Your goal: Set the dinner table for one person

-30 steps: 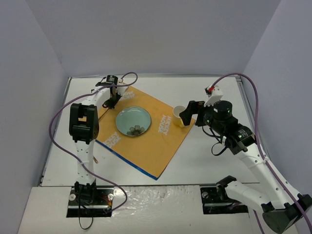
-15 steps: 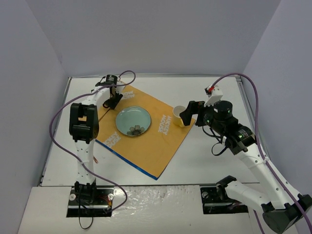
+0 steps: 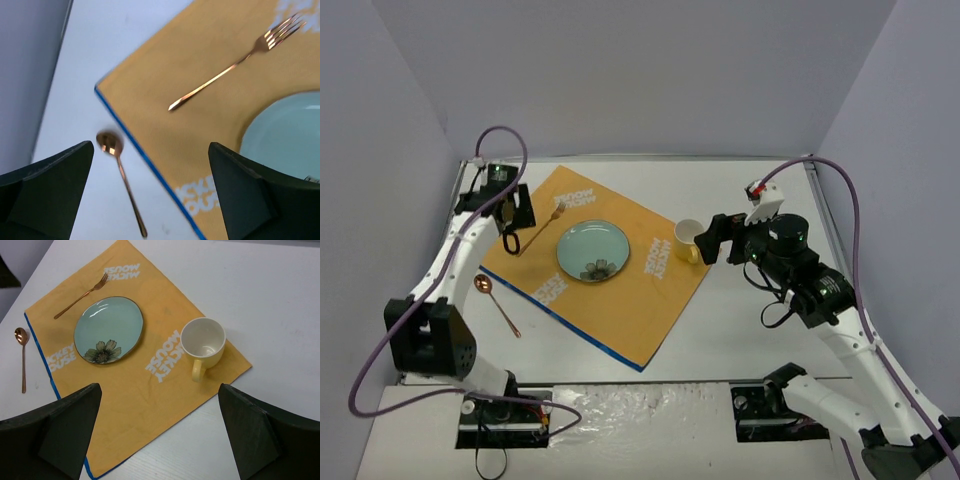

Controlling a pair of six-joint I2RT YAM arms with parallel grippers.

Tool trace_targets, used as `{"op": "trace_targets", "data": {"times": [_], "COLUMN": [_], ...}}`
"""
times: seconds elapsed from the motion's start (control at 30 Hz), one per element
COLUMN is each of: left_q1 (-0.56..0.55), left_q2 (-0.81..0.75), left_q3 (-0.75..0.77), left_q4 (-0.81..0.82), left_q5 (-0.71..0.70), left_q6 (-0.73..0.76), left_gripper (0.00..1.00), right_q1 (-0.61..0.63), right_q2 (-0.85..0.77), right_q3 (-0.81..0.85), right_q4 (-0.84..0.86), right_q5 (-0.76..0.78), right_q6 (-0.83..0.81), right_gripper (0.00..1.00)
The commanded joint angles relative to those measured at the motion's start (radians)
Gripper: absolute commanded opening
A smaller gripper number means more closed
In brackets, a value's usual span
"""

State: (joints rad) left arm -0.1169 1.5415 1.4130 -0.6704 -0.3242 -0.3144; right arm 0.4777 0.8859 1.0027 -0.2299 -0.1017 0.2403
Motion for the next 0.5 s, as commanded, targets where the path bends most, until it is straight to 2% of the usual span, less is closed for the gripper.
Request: {"op": "trace_targets", "data": {"times": [0.0,0.13,0.2,0.47], "left_q1": [0.064,0.166,0.188,0.223], "left_q2": [-0.107,-0.231,-0.257,-0.227], "left_q3": [-0.232,-0.449,-0.516,-0.609], "left_q4": [-0.081,0.033,0.077,0.177], "left_q5": [-0.020,0.052,0.054,0.081], "left_q6": [-0.354,-0.423,-0.421,-0.399], "left_gripper": [0.97,0.97,0.92,0.78], "right_q1": [-0.008,-0.008,-0.008,-0.010], "right_q2": [-0.036,-0.066,-0.080,-0.134], "right_q3": [0.027,-0.002,-0.023,-0.058], "right_q4": [0.049,0.047,0.044,0.035], "right_q5": [-0.023,-0.063,-0.087,-0.121], "right_q6": [-0.053,-0.058,-0.057,-0.037], "right_gripper": [1.00,1.00,1.00,1.00]}}
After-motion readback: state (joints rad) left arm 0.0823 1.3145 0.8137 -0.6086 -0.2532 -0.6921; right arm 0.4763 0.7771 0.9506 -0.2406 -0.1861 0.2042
